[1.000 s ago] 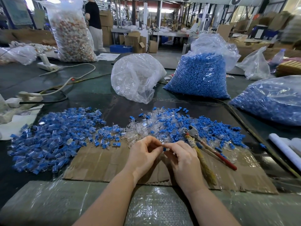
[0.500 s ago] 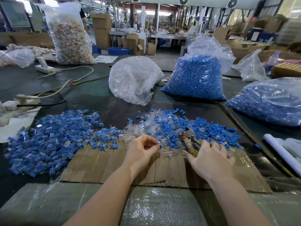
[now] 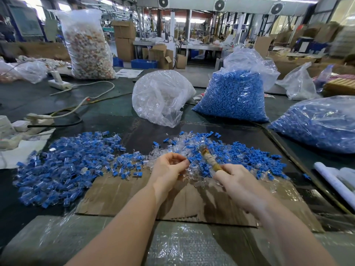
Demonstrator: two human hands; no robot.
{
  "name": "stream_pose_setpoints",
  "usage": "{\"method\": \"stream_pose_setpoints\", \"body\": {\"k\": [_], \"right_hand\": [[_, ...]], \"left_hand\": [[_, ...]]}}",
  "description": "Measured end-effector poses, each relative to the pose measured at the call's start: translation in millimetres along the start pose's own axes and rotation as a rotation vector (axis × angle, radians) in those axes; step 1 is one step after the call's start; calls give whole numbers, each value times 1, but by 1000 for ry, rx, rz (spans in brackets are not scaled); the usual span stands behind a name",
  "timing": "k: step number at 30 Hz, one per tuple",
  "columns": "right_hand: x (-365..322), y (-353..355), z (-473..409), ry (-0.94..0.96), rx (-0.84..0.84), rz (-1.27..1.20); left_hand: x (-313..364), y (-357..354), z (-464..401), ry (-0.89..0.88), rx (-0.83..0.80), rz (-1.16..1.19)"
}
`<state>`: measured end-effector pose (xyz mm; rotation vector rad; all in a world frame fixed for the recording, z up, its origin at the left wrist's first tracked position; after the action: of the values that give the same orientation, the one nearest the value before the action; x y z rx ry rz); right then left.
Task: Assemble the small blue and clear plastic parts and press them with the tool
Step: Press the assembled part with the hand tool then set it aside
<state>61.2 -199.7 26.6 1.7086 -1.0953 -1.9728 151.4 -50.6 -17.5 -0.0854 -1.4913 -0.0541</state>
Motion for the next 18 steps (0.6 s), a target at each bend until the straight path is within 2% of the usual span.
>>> {"method": "stream_pose_setpoints", "body": {"k": [2, 3, 11, 18], "right_hand": [[0, -11, 5, -97, -141, -206], [2, -15, 6, -127, -181, -229], [7, -21, 16, -218, -341, -211], [-2, -24, 17, -171, -401, -192]], "left_hand": [[2, 0, -1, -2, 4, 11], [3, 0, -2, 3, 1, 15], [0, 8, -5, 54, 26, -23], [2, 9, -3, 67, 52, -26]]}}
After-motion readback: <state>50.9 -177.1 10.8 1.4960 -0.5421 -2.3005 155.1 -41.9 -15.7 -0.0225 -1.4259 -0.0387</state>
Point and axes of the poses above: each hand's wrist, its own z-axis away from the middle knuckle, its own y-axis out of the back of the hand, x = y × z, the point moved 8 cm from there along -z, towards the middle knuckle, and after that the axes turned 9 degrees about x, right-handed, at the moved point
